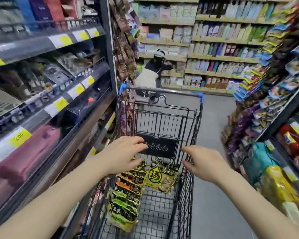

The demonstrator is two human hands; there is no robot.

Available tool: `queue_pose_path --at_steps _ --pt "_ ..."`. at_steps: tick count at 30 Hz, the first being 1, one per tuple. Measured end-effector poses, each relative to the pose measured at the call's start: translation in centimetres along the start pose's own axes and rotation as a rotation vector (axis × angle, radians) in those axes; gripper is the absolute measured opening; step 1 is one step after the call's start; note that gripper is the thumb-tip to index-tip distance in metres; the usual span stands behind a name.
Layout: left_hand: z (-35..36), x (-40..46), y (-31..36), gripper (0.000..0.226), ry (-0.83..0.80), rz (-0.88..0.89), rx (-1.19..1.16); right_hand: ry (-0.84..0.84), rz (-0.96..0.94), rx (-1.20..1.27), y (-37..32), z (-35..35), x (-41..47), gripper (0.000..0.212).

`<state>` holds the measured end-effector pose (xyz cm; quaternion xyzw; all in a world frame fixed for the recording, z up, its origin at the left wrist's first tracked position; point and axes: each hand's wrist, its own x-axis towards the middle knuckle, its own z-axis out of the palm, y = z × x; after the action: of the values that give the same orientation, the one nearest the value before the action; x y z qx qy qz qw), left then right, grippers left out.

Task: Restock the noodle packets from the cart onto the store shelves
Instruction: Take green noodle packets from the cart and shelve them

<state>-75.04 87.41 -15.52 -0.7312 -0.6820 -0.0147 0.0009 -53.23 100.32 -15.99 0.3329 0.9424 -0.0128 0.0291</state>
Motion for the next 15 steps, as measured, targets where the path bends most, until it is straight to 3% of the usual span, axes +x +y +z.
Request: queue_pose_path --at_steps 15 --pt "16.3 14.1 -8.3 0.047 -0.137 0.174 -0.129 -0.194 0.348 0.185 2.4 18.2 14.9 0.041"
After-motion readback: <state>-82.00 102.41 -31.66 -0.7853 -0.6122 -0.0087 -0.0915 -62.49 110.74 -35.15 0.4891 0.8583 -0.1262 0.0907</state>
